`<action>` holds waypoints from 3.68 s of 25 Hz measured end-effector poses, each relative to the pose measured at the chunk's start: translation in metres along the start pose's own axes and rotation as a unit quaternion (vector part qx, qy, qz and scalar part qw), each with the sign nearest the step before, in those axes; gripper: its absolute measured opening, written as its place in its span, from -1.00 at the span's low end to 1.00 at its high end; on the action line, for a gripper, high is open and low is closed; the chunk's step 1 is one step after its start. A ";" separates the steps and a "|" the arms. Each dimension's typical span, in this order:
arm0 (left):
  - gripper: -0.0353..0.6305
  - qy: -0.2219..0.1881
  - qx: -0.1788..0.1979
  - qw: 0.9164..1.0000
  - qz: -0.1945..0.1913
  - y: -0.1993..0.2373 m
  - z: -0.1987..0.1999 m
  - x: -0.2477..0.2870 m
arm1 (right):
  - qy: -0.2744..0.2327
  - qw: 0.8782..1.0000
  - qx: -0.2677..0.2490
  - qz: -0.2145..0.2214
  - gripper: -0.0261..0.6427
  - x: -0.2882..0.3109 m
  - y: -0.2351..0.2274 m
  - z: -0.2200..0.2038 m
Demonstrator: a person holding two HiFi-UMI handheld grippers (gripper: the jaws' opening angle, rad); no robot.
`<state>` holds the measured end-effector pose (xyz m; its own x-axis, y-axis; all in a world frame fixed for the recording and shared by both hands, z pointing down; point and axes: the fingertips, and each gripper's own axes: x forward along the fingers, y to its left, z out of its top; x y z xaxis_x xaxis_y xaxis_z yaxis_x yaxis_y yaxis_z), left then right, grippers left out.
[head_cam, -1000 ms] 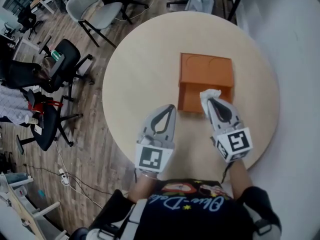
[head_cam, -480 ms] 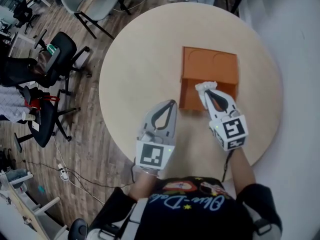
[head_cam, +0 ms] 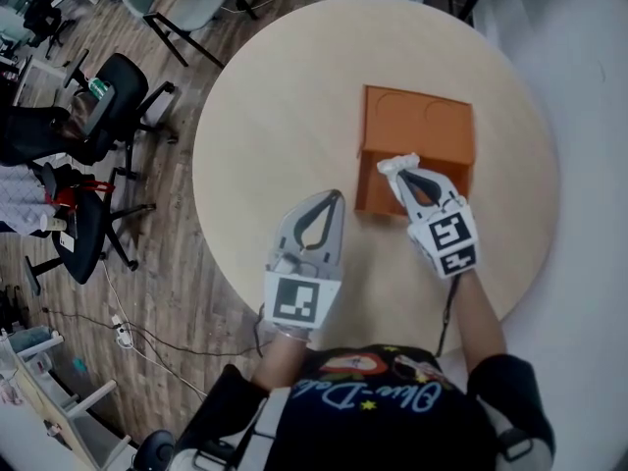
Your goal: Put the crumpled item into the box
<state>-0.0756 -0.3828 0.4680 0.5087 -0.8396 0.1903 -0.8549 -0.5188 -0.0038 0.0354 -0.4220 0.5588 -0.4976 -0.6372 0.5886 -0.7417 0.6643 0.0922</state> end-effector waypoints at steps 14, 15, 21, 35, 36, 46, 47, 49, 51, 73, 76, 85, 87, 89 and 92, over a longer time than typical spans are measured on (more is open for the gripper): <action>-0.92 0.006 0.001 1.000 0.007 0.009 -0.008 -0.004 | 0.084 0.995 -0.039 0.025 -0.91 0.028 0.005 -0.035; -0.92 0.006 0.002 1.000 0.007 0.009 -0.009 -0.004 | 0.088 0.995 -0.041 0.025 -0.91 0.028 0.005 -0.036; -0.92 0.006 0.002 1.000 0.009 0.007 -0.009 -0.006 | 0.108 0.993 -0.043 0.035 -0.91 0.032 0.007 -0.046; -0.92 0.004 0.004 1.000 0.017 0.006 0.001 -0.015 | 0.101 0.994 -0.020 0.028 -0.81 0.026 0.003 -0.041; -0.92 0.003 0.004 1.000 0.016 0.005 0.002 -0.016 | 0.099 0.995 -0.018 0.024 -0.81 0.024 0.004 -0.039; -0.92 -0.011 0.010 1.000 0.012 -0.003 0.025 -0.032 | 0.005 0.999 0.032 -0.034 -0.92 -0.022 0.001 0.006; -0.92 -0.012 0.012 1.000 0.011 -0.005 0.028 -0.034 | -0.004 0.999 0.036 -0.036 -0.92 -0.029 0.003 0.010; -0.92 -0.015 0.013 1.000 0.010 -0.010 0.034 -0.038 | -0.026 0.998 0.045 -0.040 -0.92 -0.044 0.006 0.018; -0.92 -0.019 0.018 1.000 0.008 -0.015 0.039 -0.042 | -0.050 0.996 0.057 -0.045 -0.92 -0.059 0.008 0.027; -0.92 -0.042 0.069 0.996 -0.027 -0.082 0.092 -0.079 | -0.215 0.973 0.060 -0.065 -0.92 -0.202 0.034 0.083; -0.92 -0.041 0.069 0.996 -0.030 -0.087 0.093 -0.081 | -0.226 0.970 0.060 -0.059 -0.92 -0.209 0.037 0.087; -0.92 -0.036 0.073 0.996 -0.029 -0.099 0.092 -0.088 | -0.233 0.969 0.068 -0.052 -0.93 -0.218 0.039 0.080; -0.92 -0.036 0.072 0.996 -0.027 -0.099 0.094 -0.088 | -0.236 0.968 0.064 -0.051 -0.93 -0.219 0.038 0.083; -0.92 -0.038 0.074 0.996 -0.027 -0.099 0.095 -0.088 | -0.236 0.969 0.060 -0.047 -0.93 -0.218 0.040 0.084; -0.92 -0.039 0.076 0.996 -0.028 -0.098 0.094 -0.091 | -0.236 0.969 0.061 -0.045 -0.93 -0.217 0.045 0.086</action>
<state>-0.0285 -0.2709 0.3588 0.5670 -0.8152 0.1180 -0.8022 -0.5790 -0.1458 0.0709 -0.2873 0.3668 -0.5574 -0.8171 0.1469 -0.8249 0.5651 0.0135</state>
